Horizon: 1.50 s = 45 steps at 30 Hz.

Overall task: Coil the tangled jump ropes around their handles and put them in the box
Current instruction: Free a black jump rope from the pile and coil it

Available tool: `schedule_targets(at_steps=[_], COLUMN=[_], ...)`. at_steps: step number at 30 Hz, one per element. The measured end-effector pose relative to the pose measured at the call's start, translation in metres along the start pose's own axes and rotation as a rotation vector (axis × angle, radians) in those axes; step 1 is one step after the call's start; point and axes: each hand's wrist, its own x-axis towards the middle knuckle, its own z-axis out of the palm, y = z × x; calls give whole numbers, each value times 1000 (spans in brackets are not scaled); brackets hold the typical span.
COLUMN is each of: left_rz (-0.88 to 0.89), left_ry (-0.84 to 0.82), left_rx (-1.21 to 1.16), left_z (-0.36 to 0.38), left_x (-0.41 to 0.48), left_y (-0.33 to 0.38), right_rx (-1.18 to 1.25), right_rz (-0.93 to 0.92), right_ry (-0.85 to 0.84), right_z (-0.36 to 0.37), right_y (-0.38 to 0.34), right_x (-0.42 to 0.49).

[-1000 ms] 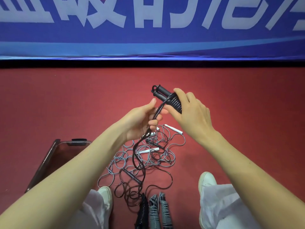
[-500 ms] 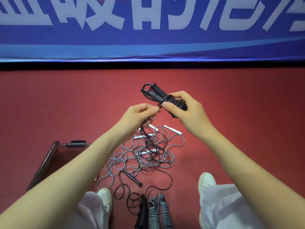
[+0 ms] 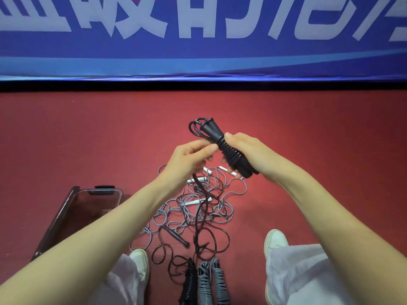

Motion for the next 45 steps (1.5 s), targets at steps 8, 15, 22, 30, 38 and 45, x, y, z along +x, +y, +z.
schedule_targets(at_steps=[8, 15, 22, 30, 38, 45], left_rz=[-20, -37, -82, -118, -116, -118], left_ry=[-1, -102, -243, -358, -468, -38], left_rx=[-115, -38, 88, 236, 640, 230], left_z=[-1, 1, -23, -47, -40, -1], left_x=[2, -1, 2, 6, 2, 0], left_y=[9, -1, 13, 18, 14, 8], right_rx=[261, 376, 475, 603, -182, -1006], right_rz=[33, 103, 138, 120, 431, 88], right_ry=[19, -33, -57, -293, -703, 224], right_z=[17, 6, -4, -10, 16, 25], right_y=[-1, 4, -6, -6, 3, 7], right_x=[-1, -8, -9, -10, -19, -5])
